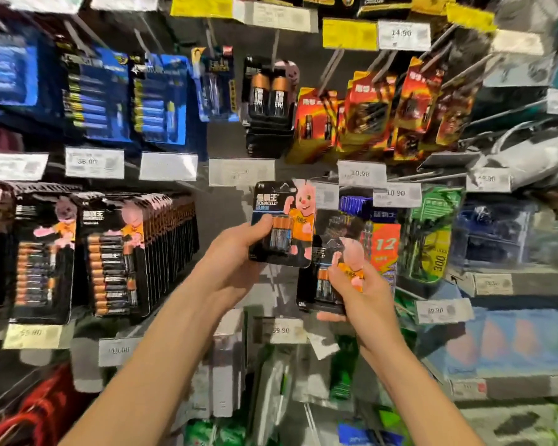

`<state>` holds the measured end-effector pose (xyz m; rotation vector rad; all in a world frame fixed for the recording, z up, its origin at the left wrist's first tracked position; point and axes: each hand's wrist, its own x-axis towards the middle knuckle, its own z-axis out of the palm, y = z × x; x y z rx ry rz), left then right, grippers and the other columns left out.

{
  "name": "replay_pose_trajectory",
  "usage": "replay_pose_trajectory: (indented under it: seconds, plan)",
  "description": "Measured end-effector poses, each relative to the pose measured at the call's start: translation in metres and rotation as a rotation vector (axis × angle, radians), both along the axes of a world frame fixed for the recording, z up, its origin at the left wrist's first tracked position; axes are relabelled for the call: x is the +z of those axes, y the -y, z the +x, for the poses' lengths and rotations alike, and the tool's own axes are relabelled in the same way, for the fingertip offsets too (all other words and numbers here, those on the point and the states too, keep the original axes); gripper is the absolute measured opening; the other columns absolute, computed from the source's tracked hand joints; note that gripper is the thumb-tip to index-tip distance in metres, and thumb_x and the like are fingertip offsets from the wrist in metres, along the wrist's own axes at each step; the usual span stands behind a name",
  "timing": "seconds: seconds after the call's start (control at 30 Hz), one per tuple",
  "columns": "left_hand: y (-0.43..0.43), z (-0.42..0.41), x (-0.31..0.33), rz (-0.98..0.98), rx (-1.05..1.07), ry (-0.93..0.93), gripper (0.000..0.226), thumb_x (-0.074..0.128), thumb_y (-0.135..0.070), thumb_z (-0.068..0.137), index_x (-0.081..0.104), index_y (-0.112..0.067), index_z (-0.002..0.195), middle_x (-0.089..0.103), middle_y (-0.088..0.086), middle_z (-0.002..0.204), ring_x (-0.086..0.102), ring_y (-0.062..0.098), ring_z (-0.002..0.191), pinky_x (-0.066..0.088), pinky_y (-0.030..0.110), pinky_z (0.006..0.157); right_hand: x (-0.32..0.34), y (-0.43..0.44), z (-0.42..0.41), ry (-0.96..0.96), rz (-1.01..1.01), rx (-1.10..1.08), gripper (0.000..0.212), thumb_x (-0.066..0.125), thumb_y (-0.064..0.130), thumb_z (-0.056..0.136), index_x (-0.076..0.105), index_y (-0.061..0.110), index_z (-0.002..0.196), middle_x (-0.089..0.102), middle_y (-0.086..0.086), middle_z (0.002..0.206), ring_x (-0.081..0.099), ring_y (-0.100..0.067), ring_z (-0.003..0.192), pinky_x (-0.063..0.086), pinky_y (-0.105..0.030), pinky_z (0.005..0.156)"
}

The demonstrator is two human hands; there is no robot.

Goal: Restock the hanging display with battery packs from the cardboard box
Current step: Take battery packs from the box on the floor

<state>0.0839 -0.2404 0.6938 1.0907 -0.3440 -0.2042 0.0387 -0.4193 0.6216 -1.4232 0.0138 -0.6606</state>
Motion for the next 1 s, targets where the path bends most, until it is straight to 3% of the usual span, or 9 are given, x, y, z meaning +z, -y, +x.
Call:
replay_pose_trajectory:
  seconds: [0.1, 0.17, 0.3, 0.37, 0.43, 0.5, 0.6, 0.77, 1.0]
  plan:
    - [0.004, 0.005, 0.015, -0.068, -0.037, -0.092, 0.031, 0.063, -0.019, 0.097, 0.068, -0.001, 0.122, 0.078, 0.014, 0.100, 0.077, 0.019, 0.082, 0.060, 0.026, 0.061, 0.009, 0.003, 0.013, -0.015, -0.003, 0.004, 0.019, 0.067, 0.016, 0.096, 0.065, 0.032, 0.107, 0.068, 0.004, 0.111, 0.067, -0.017, 0.103, 0.063, -0.043, 0.061]
    - [0.002, 0.006, 0.020, -0.136, -0.063, -0.149, 0.031, 0.066, -0.018, 0.095, 0.069, -0.001, 0.121, 0.078, 0.016, 0.098, 0.077, 0.021, 0.078, 0.058, 0.024, 0.053, 0.015, 0.005, 0.019, -0.009, -0.031, 0.010, 0.025, 0.067, 0.015, 0.096, 0.062, 0.040, 0.101, 0.068, 0.009, 0.109, 0.069, -0.020, 0.103, 0.063, -0.039, 0.058]
    - [-0.002, 0.009, 0.030, -0.242, -0.168, -0.160, 0.046, 0.069, -0.016, 0.088, 0.063, 0.001, 0.130, 0.072, 0.024, 0.118, 0.075, 0.029, 0.101, 0.061, 0.032, 0.081, 0.021, 0.011, 0.032, 0.021, -0.086, 0.049, 0.033, 0.065, 0.011, 0.097, 0.062, 0.043, 0.098, 0.073, 0.010, 0.099, 0.074, -0.019, 0.092, 0.063, -0.044, 0.060]
    - [-0.003, 0.008, 0.036, -0.285, -0.202, -0.140, 0.041, 0.067, -0.015, 0.091, 0.063, 0.002, 0.128, 0.071, 0.025, 0.118, 0.074, 0.030, 0.103, 0.060, 0.034, 0.086, 0.023, 0.012, 0.036, 0.039, -0.134, 0.085, 0.037, 0.062, 0.008, 0.098, 0.059, 0.045, 0.096, 0.072, 0.027, 0.084, 0.073, -0.005, 0.084, 0.064, -0.045, 0.062]
    - [-0.003, 0.006, 0.041, -0.303, -0.207, -0.105, 0.035, 0.062, -0.015, 0.096, 0.064, 0.003, 0.126, 0.071, 0.025, 0.119, 0.073, 0.031, 0.106, 0.062, 0.036, 0.085, 0.026, 0.013, 0.039, 0.068, -0.152, 0.116, 0.035, 0.060, 0.007, 0.100, 0.056, 0.041, 0.094, 0.067, 0.037, 0.075, 0.069, 0.009, 0.076, 0.064, -0.034, 0.060]
    - [-0.002, 0.005, 0.044, -0.314, -0.203, -0.087, 0.035, 0.060, -0.015, 0.098, 0.062, 0.004, 0.128, 0.069, 0.026, 0.123, 0.071, 0.034, 0.112, 0.059, 0.038, 0.092, 0.029, 0.011, 0.044, 0.081, -0.158, 0.138, 0.023, 0.060, 0.008, 0.100, 0.065, 0.030, 0.101, 0.076, 0.017, 0.091, 0.074, -0.003, 0.082, 0.063, -0.033, 0.058]
    - [-0.002, 0.005, 0.048, -0.346, -0.184, -0.060, 0.037, 0.057, -0.014, 0.099, 0.059, 0.005, 0.130, 0.067, 0.028, 0.125, 0.067, 0.037, 0.118, 0.055, 0.043, 0.101, 0.035, 0.008, 0.054, 0.139, -0.179, 0.074, 0.013, 0.061, 0.011, 0.099, 0.069, 0.019, 0.105, 0.074, -0.014, 0.101, 0.072, -0.033, 0.093, 0.064, -0.048, 0.068]
    - [-0.001, -0.001, 0.052, -0.321, -0.139, 0.003, 0.035, 0.056, -0.012, 0.099, 0.060, 0.002, 0.131, 0.068, 0.024, 0.127, 0.066, 0.036, 0.119, 0.053, 0.043, 0.102, 0.044, 0.005, 0.075, 0.190, -0.213, 0.050, 0.009, 0.062, 0.015, 0.097, 0.069, 0.017, 0.102, 0.071, -0.018, 0.098, 0.066, -0.042, 0.095, 0.056, -0.062, 0.083]
    - [0.008, -0.004, 0.047, -0.302, -0.087, 0.029, 0.038, 0.056, -0.011, 0.098, 0.057, 0.002, 0.134, 0.067, 0.025, 0.128, 0.066, 0.039, 0.119, 0.058, 0.044, 0.095, 0.034, 0.003, 0.095, 0.220, -0.185, 0.055, 0.010, 0.057, 0.007, 0.095, 0.065, 0.013, 0.094, 0.065, -0.026, 0.093, 0.060, -0.052, 0.092, 0.052, -0.069, 0.068]
